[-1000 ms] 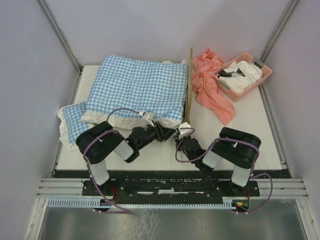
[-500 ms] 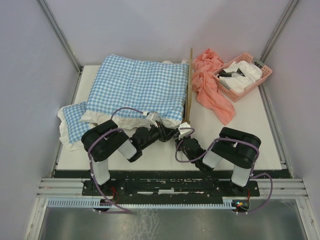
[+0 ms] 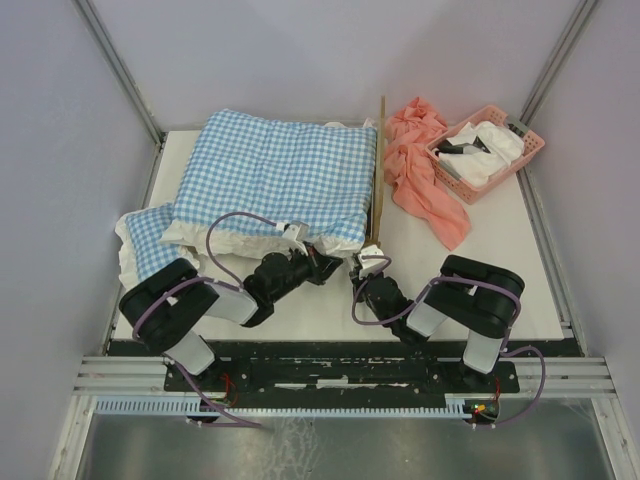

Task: Set up the pet bed
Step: Tie the ropes to the bed frame.

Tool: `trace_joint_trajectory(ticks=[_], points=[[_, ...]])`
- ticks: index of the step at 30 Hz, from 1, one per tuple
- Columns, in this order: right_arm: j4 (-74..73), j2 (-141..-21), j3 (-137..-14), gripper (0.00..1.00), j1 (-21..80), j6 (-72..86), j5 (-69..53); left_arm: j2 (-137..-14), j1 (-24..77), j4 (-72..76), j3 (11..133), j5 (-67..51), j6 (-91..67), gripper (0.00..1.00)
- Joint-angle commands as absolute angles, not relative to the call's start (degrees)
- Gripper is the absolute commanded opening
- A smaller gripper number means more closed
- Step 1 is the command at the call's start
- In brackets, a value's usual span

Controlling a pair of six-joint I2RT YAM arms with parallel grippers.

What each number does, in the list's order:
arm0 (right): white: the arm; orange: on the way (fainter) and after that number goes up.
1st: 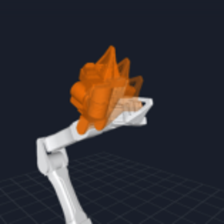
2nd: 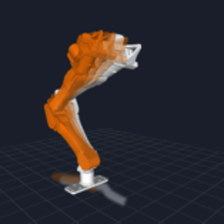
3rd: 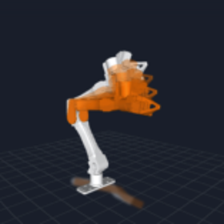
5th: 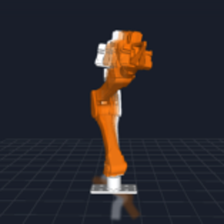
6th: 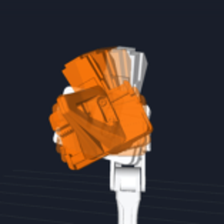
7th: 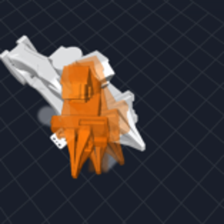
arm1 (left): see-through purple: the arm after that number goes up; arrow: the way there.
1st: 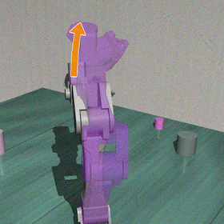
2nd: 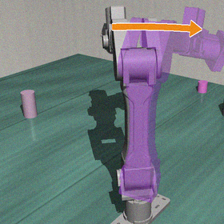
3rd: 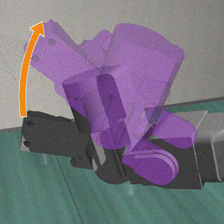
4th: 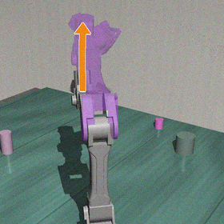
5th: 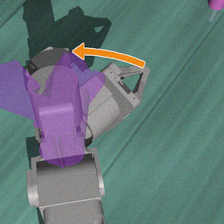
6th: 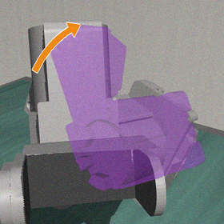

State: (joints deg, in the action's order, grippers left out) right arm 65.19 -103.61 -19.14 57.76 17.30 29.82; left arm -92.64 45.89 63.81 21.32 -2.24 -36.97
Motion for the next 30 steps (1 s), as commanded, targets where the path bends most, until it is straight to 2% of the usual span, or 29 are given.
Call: trace_joint_trajectory(ticks=[1,2,4,7,10,17,30], points=[[66.16,-101.86,-18.62,0.02,58.09,18.19,30.1,-88.91,46.0,59.5,20.59,-0.4,-30.89,0.03],[66.23,-101.94,-18.61,0.02,58.03,18.26,30.09,-89.03,46.08,59.47,21.13,-1.38,-29.9,0.05],[66.39,-102.16,-18.63,0.02,58.03,18.4,30.03,-90.45,46.78,61.61,21.95,-3.31,-28.07,0.21],[66.53,-102.39,-18.79,0.02,58.0,18.46,30.08,-93.27,47.51,64.93,23.24,-4.21,-26.73,0.37],[66.58,-102.58,-18.83,0.02,58.07,18.52,29.9,-96.36,47.68,68.16,24.34,-4.21,-27.07,0.43],[66.56,-102.35,-19.14,0.02,58.04,18.63,28.87,-101.55,48.81,70.89,27.18,-2.08,-26.56,0.5],[66.6,-102.99,-19.68,0.02,58.07,18.65,28.37,-103.77,49.25,70.9,29.51,4.35,-24.79,0.46]])
